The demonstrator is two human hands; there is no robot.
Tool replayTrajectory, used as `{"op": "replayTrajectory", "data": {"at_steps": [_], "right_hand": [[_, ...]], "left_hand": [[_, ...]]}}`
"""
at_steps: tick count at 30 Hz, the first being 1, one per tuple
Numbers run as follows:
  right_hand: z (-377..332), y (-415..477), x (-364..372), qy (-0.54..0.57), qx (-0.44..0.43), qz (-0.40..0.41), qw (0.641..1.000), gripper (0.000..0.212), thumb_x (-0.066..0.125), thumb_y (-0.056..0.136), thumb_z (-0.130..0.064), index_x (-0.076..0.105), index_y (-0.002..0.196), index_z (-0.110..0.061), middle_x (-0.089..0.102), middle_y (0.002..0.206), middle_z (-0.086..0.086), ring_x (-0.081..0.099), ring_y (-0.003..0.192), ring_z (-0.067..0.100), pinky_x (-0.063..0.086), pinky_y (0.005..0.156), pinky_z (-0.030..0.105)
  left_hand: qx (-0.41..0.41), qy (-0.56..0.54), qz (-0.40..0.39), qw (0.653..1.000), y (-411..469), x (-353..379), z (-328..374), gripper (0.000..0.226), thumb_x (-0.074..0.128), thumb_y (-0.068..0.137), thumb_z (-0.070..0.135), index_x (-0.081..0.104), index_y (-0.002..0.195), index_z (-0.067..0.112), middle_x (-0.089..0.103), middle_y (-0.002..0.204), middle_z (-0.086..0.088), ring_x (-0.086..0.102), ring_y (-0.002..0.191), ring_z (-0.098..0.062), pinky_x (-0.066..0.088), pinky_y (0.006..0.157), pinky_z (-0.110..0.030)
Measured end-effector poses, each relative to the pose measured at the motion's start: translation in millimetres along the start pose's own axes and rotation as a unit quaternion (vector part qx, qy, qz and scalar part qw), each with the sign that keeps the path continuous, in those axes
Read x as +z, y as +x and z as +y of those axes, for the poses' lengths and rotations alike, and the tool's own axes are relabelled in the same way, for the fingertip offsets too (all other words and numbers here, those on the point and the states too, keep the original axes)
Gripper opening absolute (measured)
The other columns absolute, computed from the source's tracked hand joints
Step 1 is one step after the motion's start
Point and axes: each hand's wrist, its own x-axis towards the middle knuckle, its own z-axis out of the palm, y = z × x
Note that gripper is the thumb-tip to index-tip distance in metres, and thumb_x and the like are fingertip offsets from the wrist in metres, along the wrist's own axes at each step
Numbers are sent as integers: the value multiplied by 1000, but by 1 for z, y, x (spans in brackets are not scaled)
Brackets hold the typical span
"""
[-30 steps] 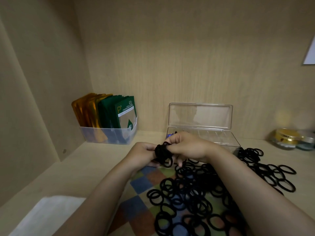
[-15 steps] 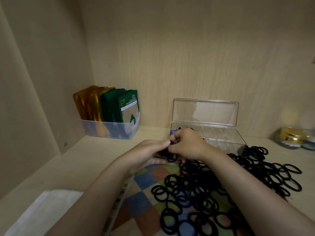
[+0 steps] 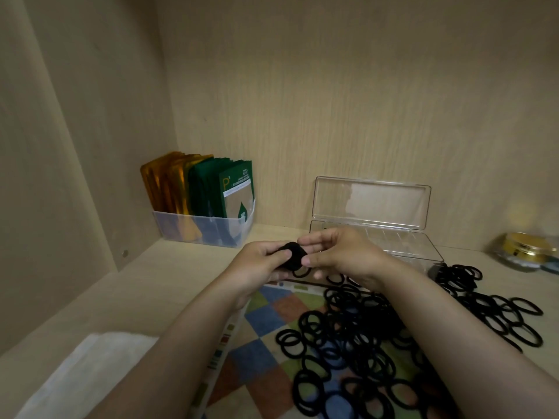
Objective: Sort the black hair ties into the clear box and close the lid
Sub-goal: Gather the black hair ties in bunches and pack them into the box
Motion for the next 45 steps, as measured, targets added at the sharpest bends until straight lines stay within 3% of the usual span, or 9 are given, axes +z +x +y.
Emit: {"op": "replayTrajectory", "data": {"at_steps": [8, 16, 22, 25, 29, 33, 37, 41, 45], "right_hand": [[-16, -6, -10, -27, -28, 82, 996, 11, 75, 82, 3, 73, 91, -2, 71, 68, 11, 64, 57, 18, 53, 47, 22], [-13, -1, 6, -163, -115, 106, 974, 9, 81, 80, -9, 77, 77, -16, 68, 61, 2, 56, 51, 15, 47, 46, 27], [-13, -2, 4, -167, -120, 124, 971, 12, 79, 82, -6, 75, 74, -14, 68, 60, -1, 56, 45, 4, 46, 45, 19], [-17, -4, -4, -143, -109, 137, 974, 12, 76, 84, -6, 74, 74, -13, 64, 58, -2, 55, 42, 1, 40, 40, 14], [-25, -8, -21, -107, -69, 136, 983, 18, 80, 81, -15, 69, 95, -16, 67, 86, 5, 63, 65, 13, 47, 43, 22], [-34, -18, -50, -77, 21, 46, 996, 35, 73, 89, -26, 65, 121, -13, 71, 108, 11, 72, 91, 24, 57, 58, 30], [-34, -21, -75, -44, 28, 42, 998, 27, 73, 89, -22, 72, 105, -1, 74, 92, 15, 71, 80, 23, 59, 61, 30], [-33, -19, -95, -17, 17, 105, 994, 26, 76, 85, -17, 72, 100, 4, 73, 81, 15, 69, 67, 20, 61, 62, 31], [-30, -16, -109, 24, 5, 145, 989, 34, 79, 83, -16, 70, 103, 10, 72, 76, 15, 68, 64, 19, 62, 60, 31]], "left_hand": [[-7, -28, 123, 992, 1, -2, 5, 27, 60, 97, 8, 66, 123, 8, 69, 114, -12, 71, 99, -24, 61, 68, -21], [-4, -57, 21, 998, -3, 6, 6, 29, 65, 94, 16, 70, 122, 10, 74, 113, -12, 72, 102, -21, 57, 76, -23], [-7, -123, -41, 992, -8, 12, 13, 30, 51, 102, 22, 69, 118, 4, 73, 113, -13, 69, 108, -23, 58, 81, -31], [29, -54, -55, 997, -8, 20, 21, 28, 58, 98, 21, 68, 122, 10, 74, 116, -6, 68, 110, -15, 57, 85, -26], [46, -23, -54, 997, 5, 29, 32, 27, 60, 95, 7, 68, 120, 14, 73, 116, -5, 69, 101, -10, 56, 81, -19], [29, -33, -109, 993, 22, 38, 45, 36, 58, 96, 4, 64, 130, 13, 69, 124, -4, 66, 110, -14, 54, 82, -19], [26, -5, -124, 992, 39, 57, 56, 35, 61, 94, 1, 62, 125, 18, 72, 114, -5, 70, 100, -13, 57, 79, -21], [52, 57, -58, 995, 56, 79, 67, 23, 71, 87, 3, 66, 108, 11, 73, 107, -14, 73, 88, -16, 59, 73, -21], [69, 39, -70, 994, 70, 94, 66, 20, 70, 88, 5, 74, 106, 13, 75, 107, -10, 73, 96, -18, 59, 76, -21]]}}
